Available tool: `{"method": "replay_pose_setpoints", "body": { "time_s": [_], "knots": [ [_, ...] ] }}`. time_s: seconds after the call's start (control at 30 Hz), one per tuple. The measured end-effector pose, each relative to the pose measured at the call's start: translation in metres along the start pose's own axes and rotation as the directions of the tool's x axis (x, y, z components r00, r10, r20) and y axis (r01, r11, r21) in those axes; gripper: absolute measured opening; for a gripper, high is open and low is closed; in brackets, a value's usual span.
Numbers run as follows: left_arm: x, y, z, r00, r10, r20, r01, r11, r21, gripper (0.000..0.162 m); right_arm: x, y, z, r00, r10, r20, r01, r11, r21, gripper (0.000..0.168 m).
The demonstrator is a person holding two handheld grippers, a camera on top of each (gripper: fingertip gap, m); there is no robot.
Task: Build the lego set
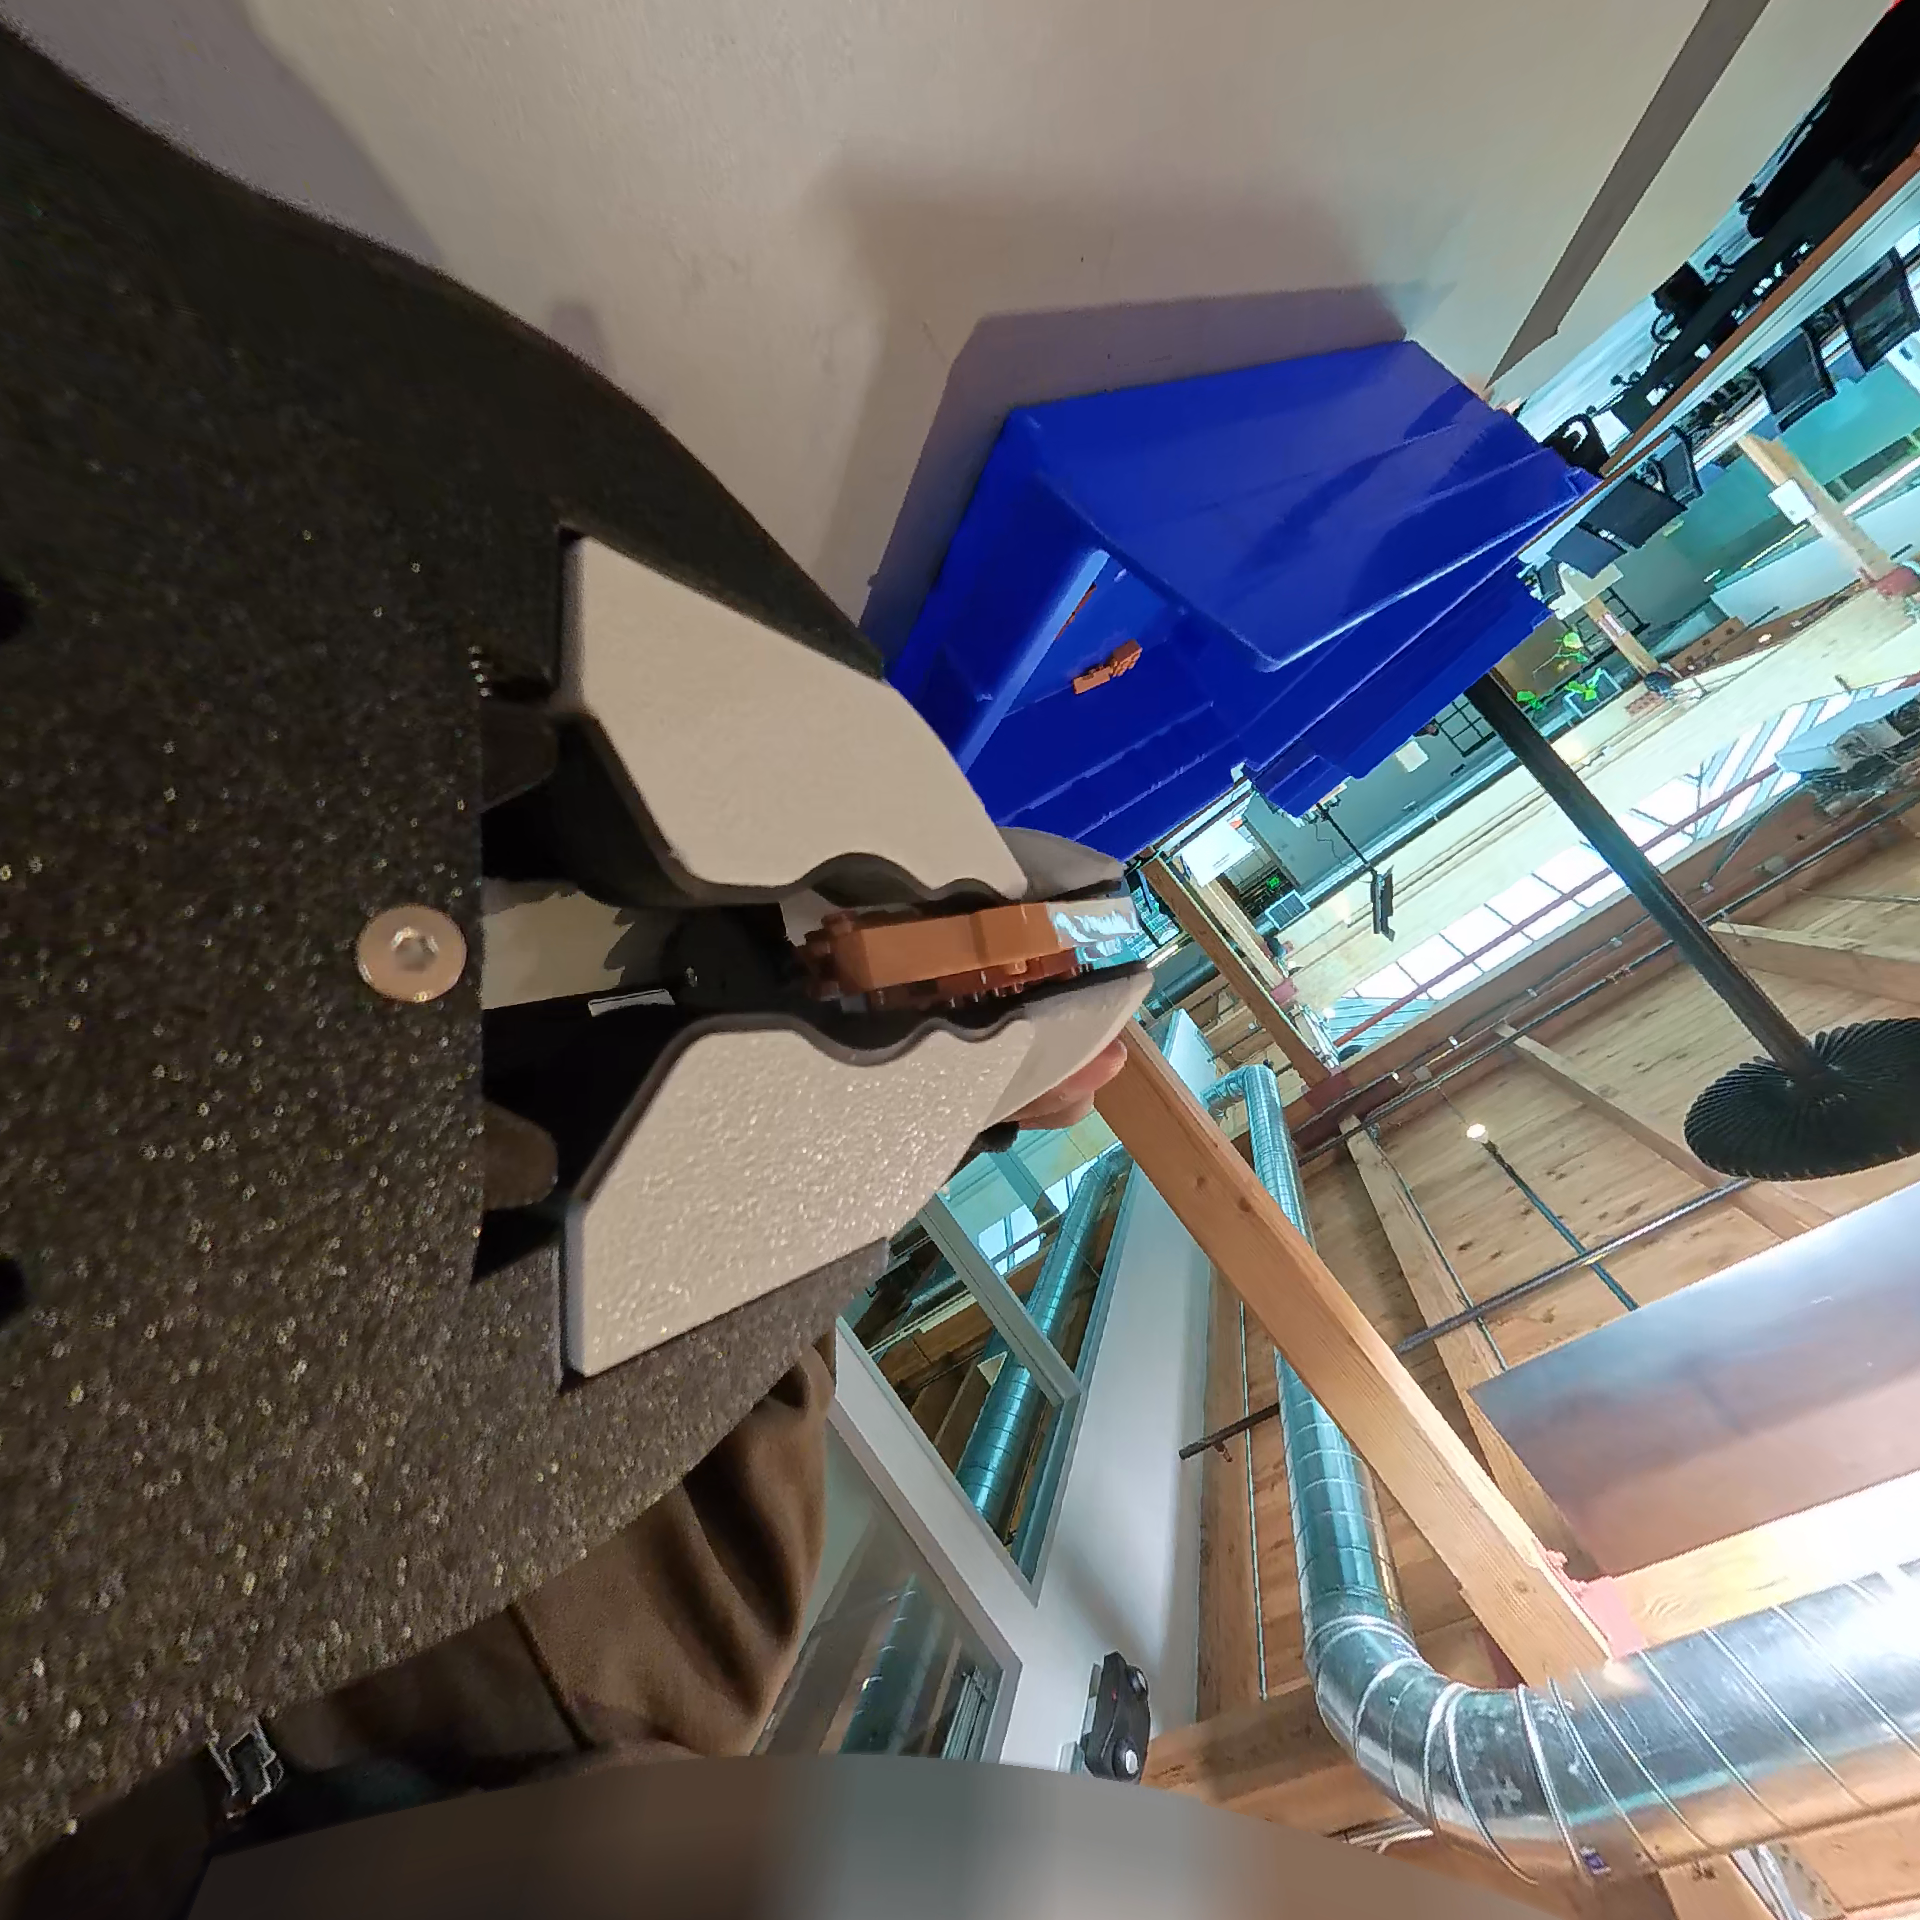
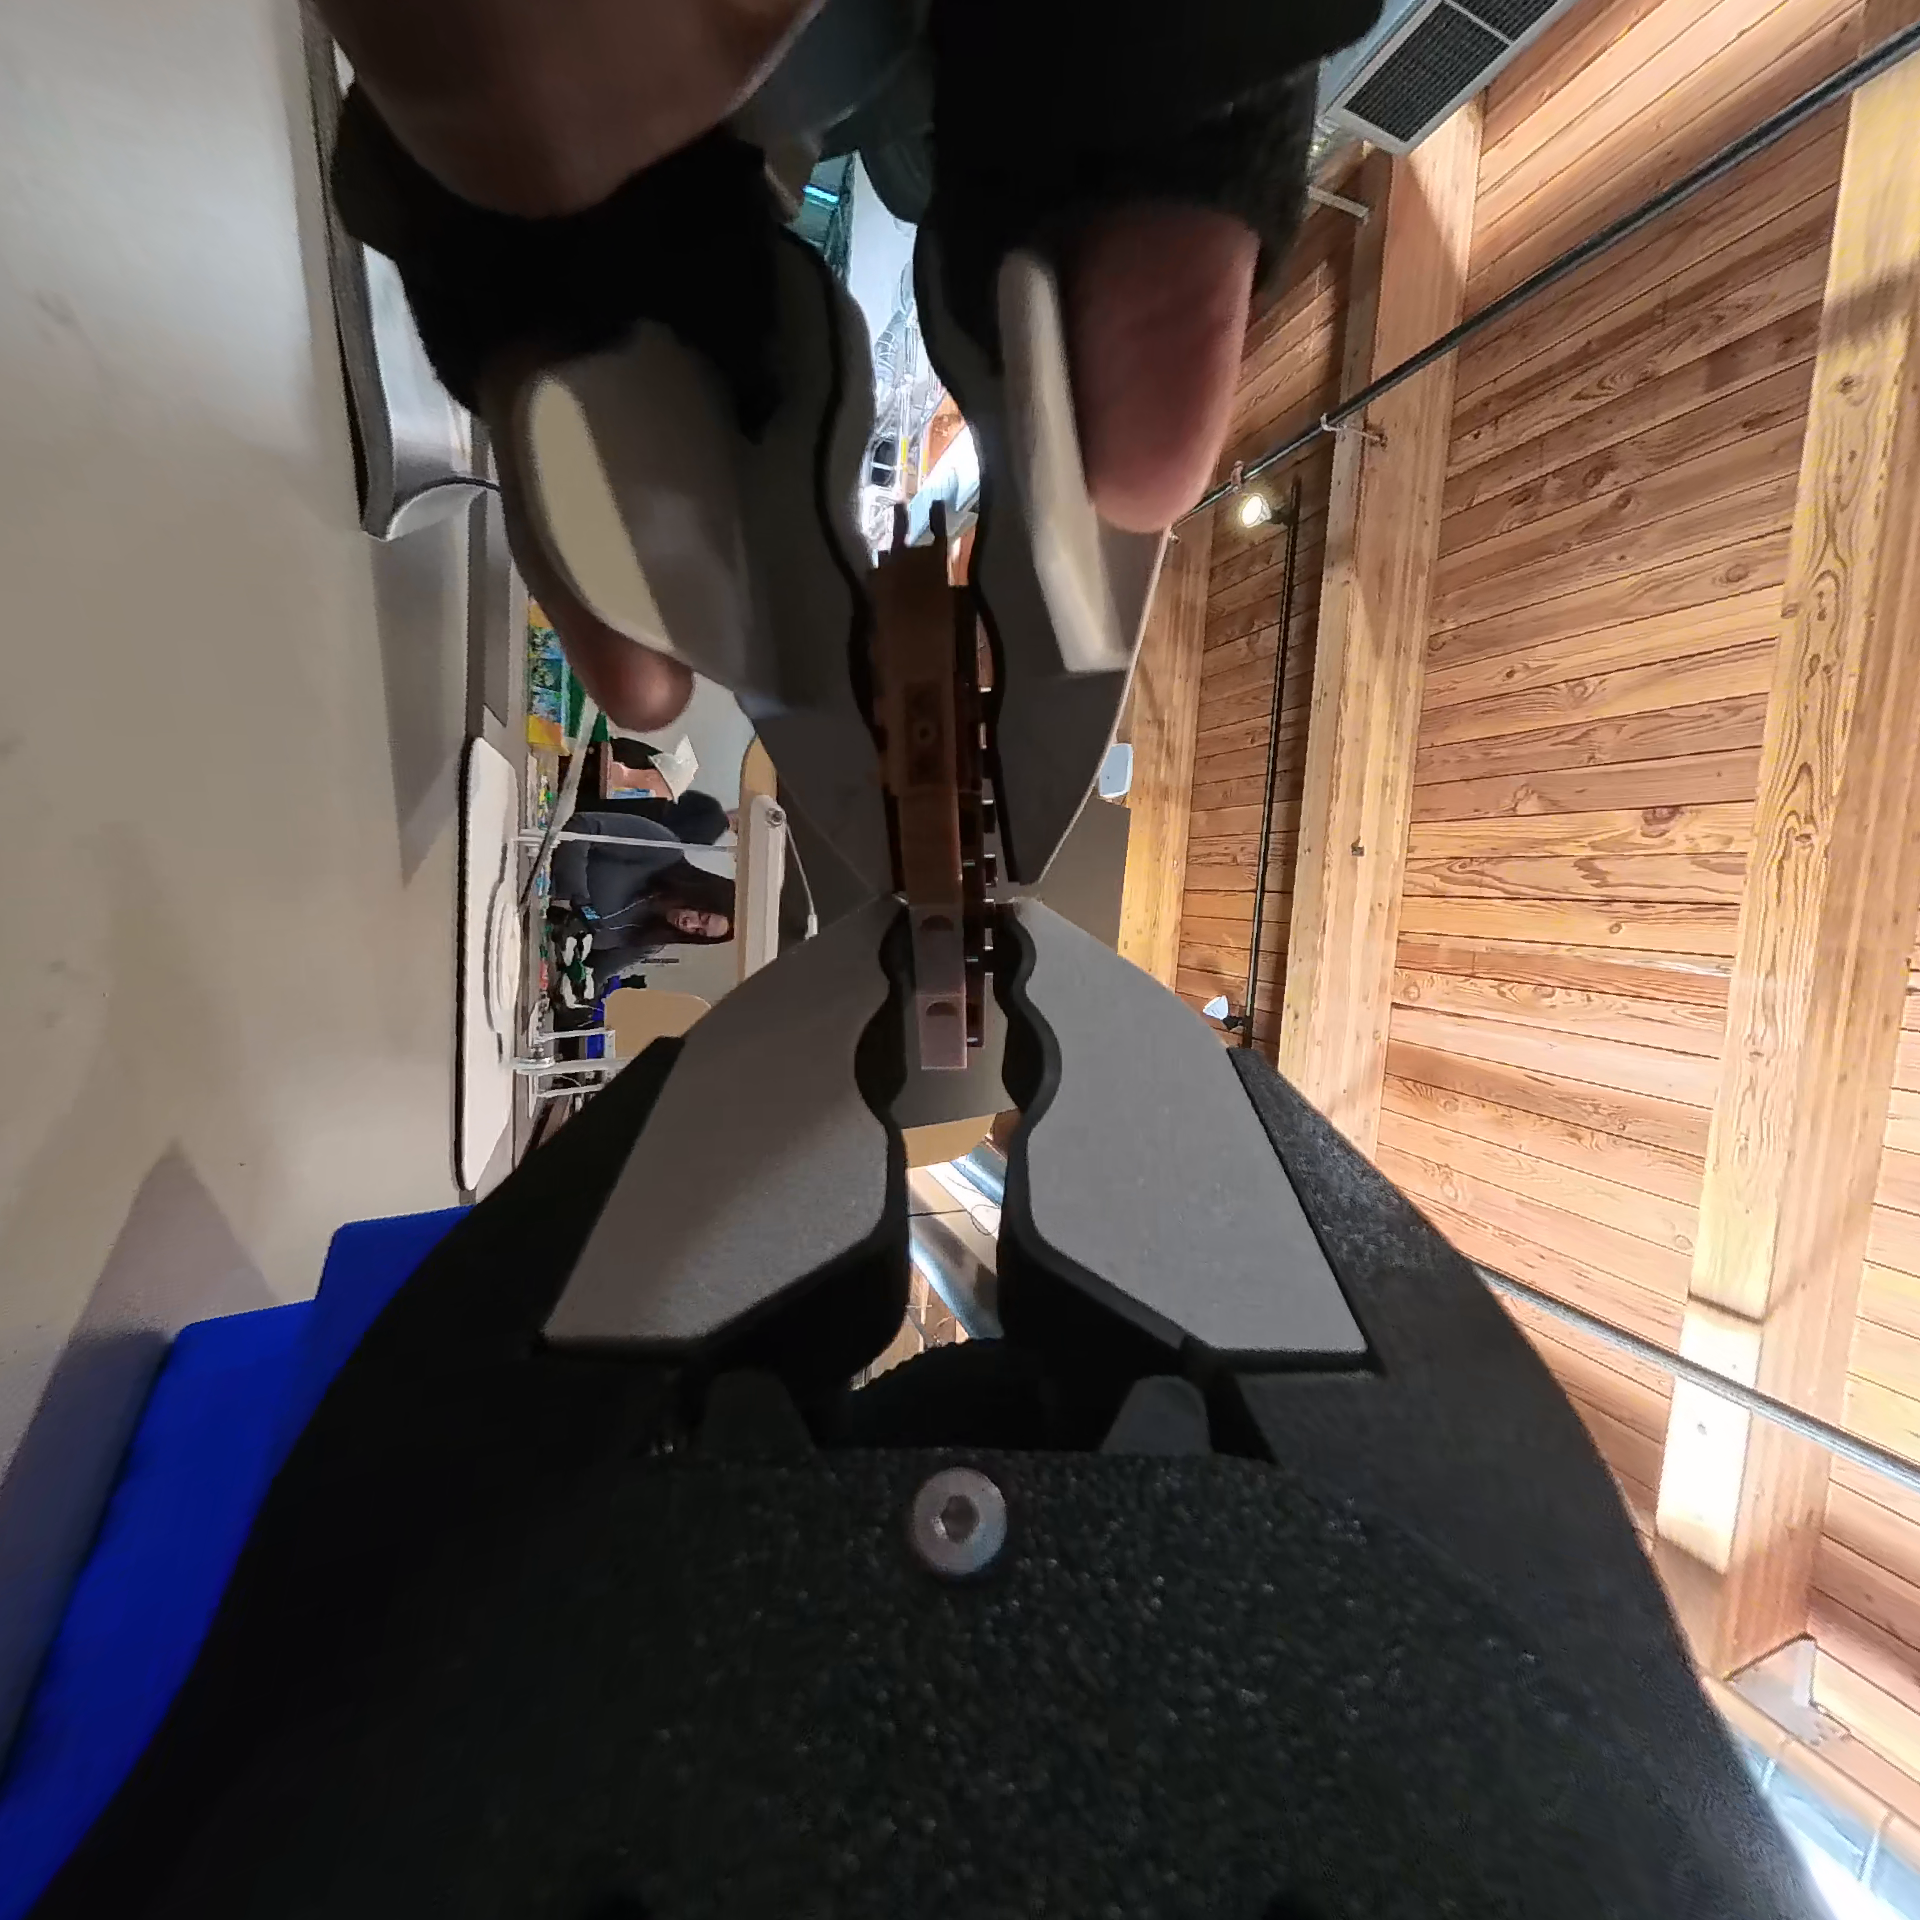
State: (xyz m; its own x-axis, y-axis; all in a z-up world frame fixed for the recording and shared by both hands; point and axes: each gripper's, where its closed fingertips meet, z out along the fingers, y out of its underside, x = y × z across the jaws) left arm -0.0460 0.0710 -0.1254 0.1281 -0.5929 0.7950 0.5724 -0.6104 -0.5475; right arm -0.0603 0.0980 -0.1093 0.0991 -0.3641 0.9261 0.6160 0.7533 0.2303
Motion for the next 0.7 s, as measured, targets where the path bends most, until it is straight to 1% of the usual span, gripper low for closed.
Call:
{"method": "replay_pose_setpoints", "body": {
  "time_s": [0.23,0.37,0.4,0.5,0.6,0.67,0.7],
  "knots": [
    [-0.003,0.000,-0.001,1.000,-0.012,0.012,0.012,1.000,0.003,0.016,-0.004,0.000,0.001,1.000,-0.001,0.028,0.001,1.000,-0.008,0.014],
    [-0.005,-0.003,-0.001,1.000,-0.012,0.018,0.012,1.000,0.021,0.016,-0.007,0.003,0.003,0.996,0.073,0.046,-0.071,0.997,-0.026,0.016],
    [-0.005,-0.007,-0.003,1.000,-0.019,0.016,0.018,0.999,0.046,0.016,-0.007,0.005,0.002,0.994,0.097,0.051,-0.095,0.995,-0.036,0.016],
    [-0.009,-0.026,-0.014,0.997,-0.072,0.005,0.070,0.985,0.157,0.016,-0.013,0.014,0.000,0.982,0.158,0.104,-0.150,0.985,-0.083,0.025],
    [-0.016,-0.038,-0.024,0.995,-0.102,0.019,0.096,0.970,0.222,0.016,-0.010,0.017,-0.007,0.966,0.216,0.142,-0.201,0.973,-0.111,0.026],
    [-0.020,-0.040,-0.027,0.993,-0.106,0.044,0.093,0.970,0.225,0.016,-0.016,0.013,-0.017,0.928,0.297,0.225,-0.268,0.951,-0.151,0.022],
    [-0.023,-0.040,-0.028,0.992,-0.109,0.063,0.093,0.971,0.222,0.016,-0.023,0.010,-0.024,0.888,0.357,0.290,-0.315,0.932,-0.182,0.021]
  ]
}}
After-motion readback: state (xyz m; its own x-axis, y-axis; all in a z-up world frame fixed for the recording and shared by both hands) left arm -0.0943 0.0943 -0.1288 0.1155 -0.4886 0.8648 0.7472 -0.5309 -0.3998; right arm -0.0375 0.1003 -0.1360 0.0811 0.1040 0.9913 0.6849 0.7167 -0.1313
